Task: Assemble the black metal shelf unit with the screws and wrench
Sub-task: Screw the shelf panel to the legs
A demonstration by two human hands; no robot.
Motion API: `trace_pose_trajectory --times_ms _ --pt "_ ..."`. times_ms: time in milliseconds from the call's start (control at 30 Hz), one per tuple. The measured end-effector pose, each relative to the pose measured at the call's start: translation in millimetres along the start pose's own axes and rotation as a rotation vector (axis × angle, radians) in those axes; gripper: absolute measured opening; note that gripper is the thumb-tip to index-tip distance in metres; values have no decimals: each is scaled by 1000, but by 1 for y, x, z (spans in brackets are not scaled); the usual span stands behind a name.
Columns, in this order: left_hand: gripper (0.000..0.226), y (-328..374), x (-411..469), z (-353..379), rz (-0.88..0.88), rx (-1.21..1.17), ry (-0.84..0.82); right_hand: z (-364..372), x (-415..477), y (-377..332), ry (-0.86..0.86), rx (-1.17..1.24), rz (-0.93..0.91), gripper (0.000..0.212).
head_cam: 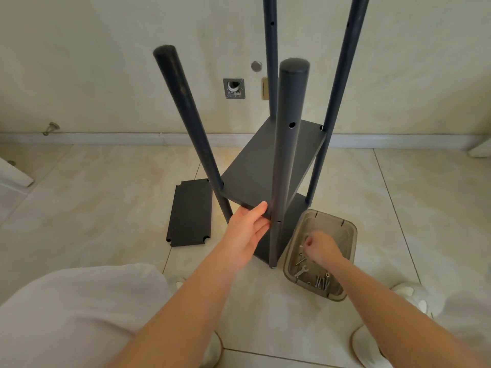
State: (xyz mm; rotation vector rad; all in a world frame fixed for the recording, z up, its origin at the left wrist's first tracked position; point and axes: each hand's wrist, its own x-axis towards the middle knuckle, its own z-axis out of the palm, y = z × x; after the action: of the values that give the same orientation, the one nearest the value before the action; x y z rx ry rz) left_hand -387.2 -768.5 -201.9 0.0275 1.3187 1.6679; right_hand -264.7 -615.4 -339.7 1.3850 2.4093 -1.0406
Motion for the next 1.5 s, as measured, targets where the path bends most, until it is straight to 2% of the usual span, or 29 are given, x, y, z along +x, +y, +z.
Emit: trace_pose_trajectory --times_ms 100,200,300,567,1500 --pt "22 -1 2 -1 -4 26 21 -17 -30 -24 171 379 55 15" --pt "38 -2 3 0 -8 38 28 -30 -70 -49 328 724 61 6" --pt "44 -2 1 2 -16 33 35 -34 -111 -69 402 865 -4 6" --pt "40 -3 4 4 -7 57 55 -37 -150 -82 389 791 -106 11" --pt "46 -8 7 -3 24 93 69 -32 -135 -90 393 793 -167 12"
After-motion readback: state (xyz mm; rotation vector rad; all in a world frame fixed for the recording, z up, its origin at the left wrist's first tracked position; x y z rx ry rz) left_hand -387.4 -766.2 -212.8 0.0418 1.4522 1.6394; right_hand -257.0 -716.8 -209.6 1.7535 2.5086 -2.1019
